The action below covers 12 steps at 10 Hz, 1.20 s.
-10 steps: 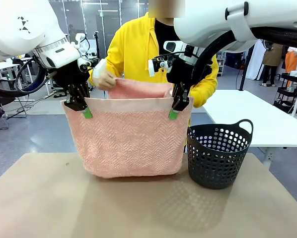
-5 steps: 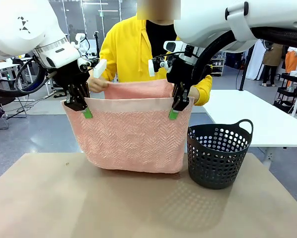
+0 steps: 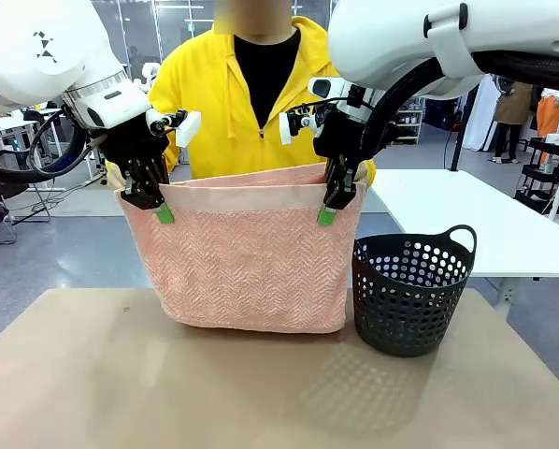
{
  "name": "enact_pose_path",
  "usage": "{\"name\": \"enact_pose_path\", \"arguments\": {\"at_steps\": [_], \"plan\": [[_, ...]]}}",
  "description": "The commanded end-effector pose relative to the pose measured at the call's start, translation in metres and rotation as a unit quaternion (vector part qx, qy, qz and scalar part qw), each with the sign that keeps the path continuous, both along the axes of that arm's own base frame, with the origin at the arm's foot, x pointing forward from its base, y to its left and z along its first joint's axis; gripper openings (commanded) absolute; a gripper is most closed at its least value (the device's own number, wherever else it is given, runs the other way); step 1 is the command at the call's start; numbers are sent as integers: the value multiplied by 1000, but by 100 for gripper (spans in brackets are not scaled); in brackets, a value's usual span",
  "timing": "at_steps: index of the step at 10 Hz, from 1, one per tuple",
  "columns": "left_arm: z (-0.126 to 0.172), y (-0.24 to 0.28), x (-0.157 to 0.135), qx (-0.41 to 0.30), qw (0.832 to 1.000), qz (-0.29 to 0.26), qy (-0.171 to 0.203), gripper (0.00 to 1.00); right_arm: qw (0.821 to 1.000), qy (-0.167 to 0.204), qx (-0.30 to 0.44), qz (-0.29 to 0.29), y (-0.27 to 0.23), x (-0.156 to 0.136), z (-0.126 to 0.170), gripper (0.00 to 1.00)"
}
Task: Fold the towel.
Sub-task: Release the end of the 100 cm Hotel Towel you were holding and grab the top end of the folded side.
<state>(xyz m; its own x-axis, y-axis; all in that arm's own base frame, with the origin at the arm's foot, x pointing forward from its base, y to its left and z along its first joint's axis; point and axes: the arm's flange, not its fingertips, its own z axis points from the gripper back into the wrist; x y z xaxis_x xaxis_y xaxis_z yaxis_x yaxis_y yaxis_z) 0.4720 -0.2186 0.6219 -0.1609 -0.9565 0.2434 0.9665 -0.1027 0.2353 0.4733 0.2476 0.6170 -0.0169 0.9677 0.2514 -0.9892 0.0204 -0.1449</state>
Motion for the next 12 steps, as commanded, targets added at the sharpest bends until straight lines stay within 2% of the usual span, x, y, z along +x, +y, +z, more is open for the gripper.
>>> {"name": "enact_pose_path", "arguments": {"at_steps": [1,12], "plan": [[0,1,0,4,1000,0,-2,0,1000,-1,-1,4,0,0,0,0],[0,1,0,4,1000,0,-2,0,1000,-1,-1,4,0,0,0,0]]}}
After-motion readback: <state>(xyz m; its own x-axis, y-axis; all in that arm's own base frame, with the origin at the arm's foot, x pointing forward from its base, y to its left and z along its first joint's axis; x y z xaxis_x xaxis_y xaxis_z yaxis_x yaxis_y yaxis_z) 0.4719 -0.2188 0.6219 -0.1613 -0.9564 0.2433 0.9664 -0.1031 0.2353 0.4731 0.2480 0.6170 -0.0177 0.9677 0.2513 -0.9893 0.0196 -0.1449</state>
